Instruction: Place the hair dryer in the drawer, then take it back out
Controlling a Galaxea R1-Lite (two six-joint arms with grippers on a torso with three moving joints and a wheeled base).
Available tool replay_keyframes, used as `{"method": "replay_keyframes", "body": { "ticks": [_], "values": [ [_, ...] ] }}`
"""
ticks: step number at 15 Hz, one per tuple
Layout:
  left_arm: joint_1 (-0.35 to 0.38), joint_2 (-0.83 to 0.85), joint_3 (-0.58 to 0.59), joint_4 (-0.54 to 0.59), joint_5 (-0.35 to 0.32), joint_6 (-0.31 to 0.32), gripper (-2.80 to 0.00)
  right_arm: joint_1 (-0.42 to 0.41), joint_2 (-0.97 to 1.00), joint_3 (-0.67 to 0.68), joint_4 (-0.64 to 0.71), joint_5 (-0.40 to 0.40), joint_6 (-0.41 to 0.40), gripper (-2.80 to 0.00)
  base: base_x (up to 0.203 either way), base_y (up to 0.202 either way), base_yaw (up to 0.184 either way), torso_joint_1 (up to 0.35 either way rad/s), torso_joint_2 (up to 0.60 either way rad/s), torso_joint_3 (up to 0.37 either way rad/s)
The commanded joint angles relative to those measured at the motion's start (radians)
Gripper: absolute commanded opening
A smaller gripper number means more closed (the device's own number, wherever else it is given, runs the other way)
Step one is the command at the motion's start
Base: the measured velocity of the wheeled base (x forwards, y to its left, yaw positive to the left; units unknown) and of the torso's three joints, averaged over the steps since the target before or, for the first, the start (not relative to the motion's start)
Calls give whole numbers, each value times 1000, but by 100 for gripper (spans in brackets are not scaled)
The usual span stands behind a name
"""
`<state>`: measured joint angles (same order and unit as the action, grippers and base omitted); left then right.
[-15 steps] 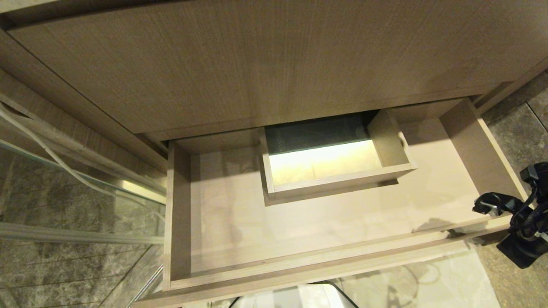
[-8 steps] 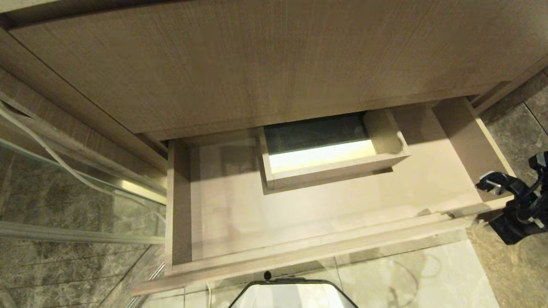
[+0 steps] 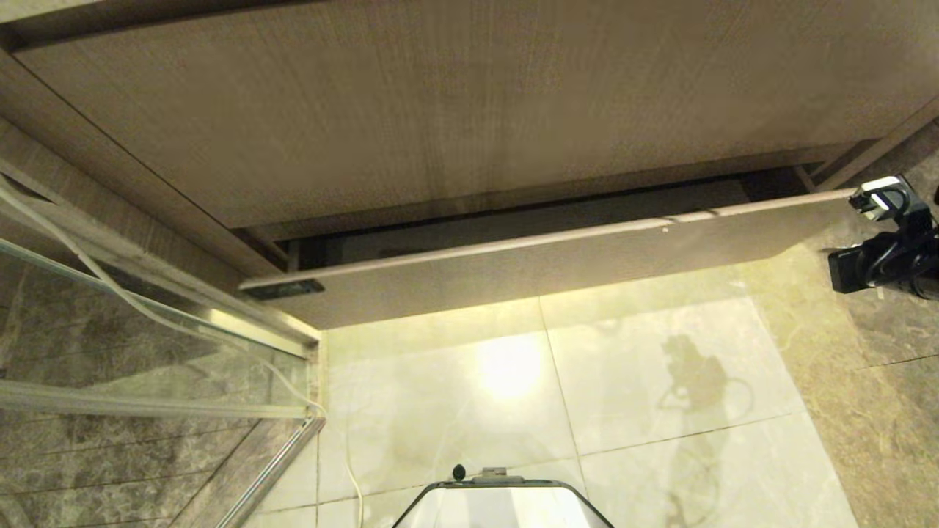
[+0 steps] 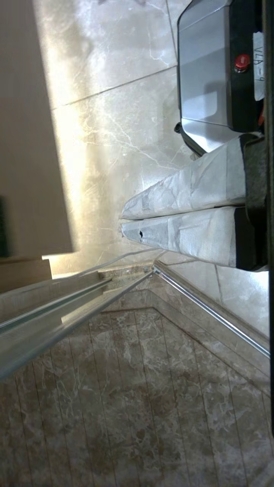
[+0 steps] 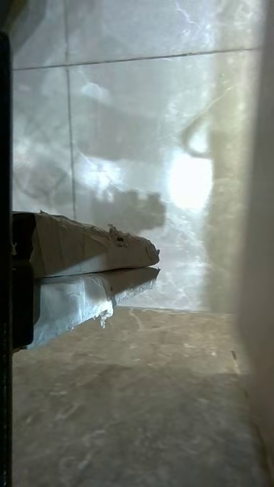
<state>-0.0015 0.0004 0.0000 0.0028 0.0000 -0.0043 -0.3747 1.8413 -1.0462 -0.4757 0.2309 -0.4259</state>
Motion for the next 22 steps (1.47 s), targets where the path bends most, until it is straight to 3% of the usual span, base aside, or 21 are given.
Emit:
{"method": "replay_keyframes", "body": {
  "ticks": [1, 9, 22],
  "values": [
    [0, 0, 2, 0, 0, 0, -280, -2, -32, 16, 35, 1, -2, -280, 0, 0, 0, 0, 0, 0],
    [0, 0, 1, 0, 0, 0, -280, -2, -259, 106, 183, -1, 12, -280, 0, 0, 0, 0, 0, 0],
    [0, 0, 1, 0, 2, 0, -280, 80, -957, 372, 547, -2, 33, -280, 0, 0, 0, 0, 0, 0]
  ]
}}
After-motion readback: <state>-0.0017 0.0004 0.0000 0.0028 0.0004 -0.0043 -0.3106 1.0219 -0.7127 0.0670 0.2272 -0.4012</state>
